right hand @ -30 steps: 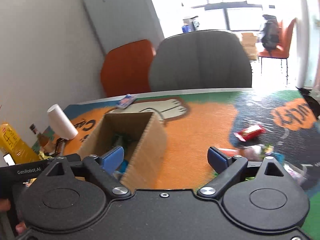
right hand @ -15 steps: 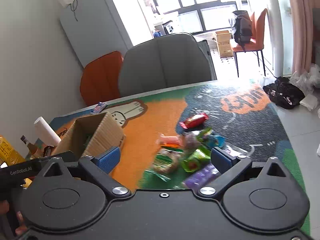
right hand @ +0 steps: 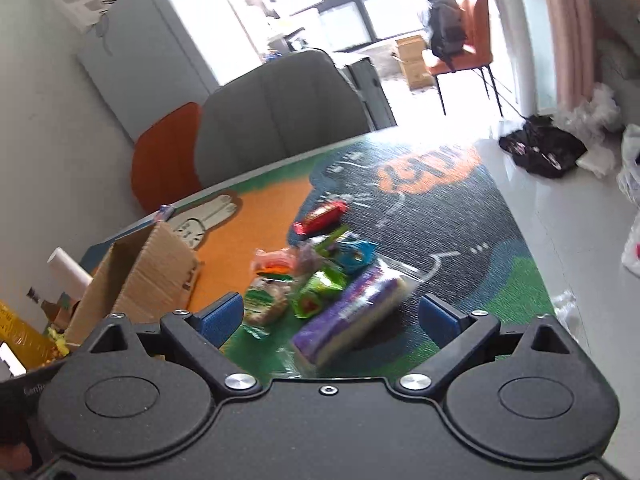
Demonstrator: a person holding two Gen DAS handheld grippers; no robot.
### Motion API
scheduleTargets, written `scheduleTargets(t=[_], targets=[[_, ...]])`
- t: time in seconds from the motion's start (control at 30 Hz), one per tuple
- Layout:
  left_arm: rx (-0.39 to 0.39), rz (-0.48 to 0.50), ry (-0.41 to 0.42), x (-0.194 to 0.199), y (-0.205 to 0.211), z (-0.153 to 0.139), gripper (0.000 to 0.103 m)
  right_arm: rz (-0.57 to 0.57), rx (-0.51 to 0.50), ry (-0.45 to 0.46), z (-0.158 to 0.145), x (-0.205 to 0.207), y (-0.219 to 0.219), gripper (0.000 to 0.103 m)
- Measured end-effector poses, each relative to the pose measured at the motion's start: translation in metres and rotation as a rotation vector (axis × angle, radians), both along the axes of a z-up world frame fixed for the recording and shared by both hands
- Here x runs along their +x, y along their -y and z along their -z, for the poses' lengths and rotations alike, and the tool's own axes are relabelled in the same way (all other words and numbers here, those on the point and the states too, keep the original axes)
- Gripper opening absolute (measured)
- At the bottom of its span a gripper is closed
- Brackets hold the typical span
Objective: Organize snacks
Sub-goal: 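Grasp the sausage stick with the left gripper while the right grasps the purple pack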
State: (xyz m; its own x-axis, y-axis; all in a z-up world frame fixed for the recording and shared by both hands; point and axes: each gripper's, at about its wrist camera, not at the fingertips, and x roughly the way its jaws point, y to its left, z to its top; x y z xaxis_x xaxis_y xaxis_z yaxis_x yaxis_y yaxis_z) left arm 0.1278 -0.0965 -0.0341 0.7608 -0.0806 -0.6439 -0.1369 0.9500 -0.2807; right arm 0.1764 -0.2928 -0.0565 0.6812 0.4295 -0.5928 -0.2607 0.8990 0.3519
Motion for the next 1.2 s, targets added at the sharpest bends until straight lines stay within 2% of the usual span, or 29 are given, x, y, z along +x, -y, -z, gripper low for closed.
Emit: scheduleTargets(t=[0.13, 0.4, 0.57, 0.7, 0.8, 0.83, 1.2], targets=[[-0.013, 0.01, -0.035, 0.007, 0.015, 0.012, 0.073, 0.013, 0.031, -0.056, 0.014, 0.009, 0.008, 0.092], [-0.035, 0.028, -0.119, 0.023, 0.035, 0.037, 0.061, 0.015, 0.02, -0.108, 0.03, 0.026, 0.005, 0.091], [-0.045, 0.04, -0.18, 0.032, 0.045, 0.054, 0.049, 0.009, 0.008, -0.142, 0.04, 0.038, -0.001, 0.086], [-0.029, 0.059, -0.222, 0.036, 0.054, 0.065, 0.046, 0.007, -0.003, -0.161, 0.046, 0.043, -0.004, 0.086], [-0.004, 0.078, -0.254, 0.04, 0.059, 0.076, 0.03, 0.0, -0.019, -0.16, 0.049, 0.045, -0.008, 0.086], [0.02, 0.072, -0.247, 0.039, 0.061, 0.076, 0.018, -0.001, -0.023, -0.162, 0.05, 0.047, -0.01, 0.086], [0.006, 0.03, -0.231, 0.043, 0.033, 0.07, 0.016, 0.019, -0.114, -0.163, 0.059, 0.058, -0.033, 0.086]])
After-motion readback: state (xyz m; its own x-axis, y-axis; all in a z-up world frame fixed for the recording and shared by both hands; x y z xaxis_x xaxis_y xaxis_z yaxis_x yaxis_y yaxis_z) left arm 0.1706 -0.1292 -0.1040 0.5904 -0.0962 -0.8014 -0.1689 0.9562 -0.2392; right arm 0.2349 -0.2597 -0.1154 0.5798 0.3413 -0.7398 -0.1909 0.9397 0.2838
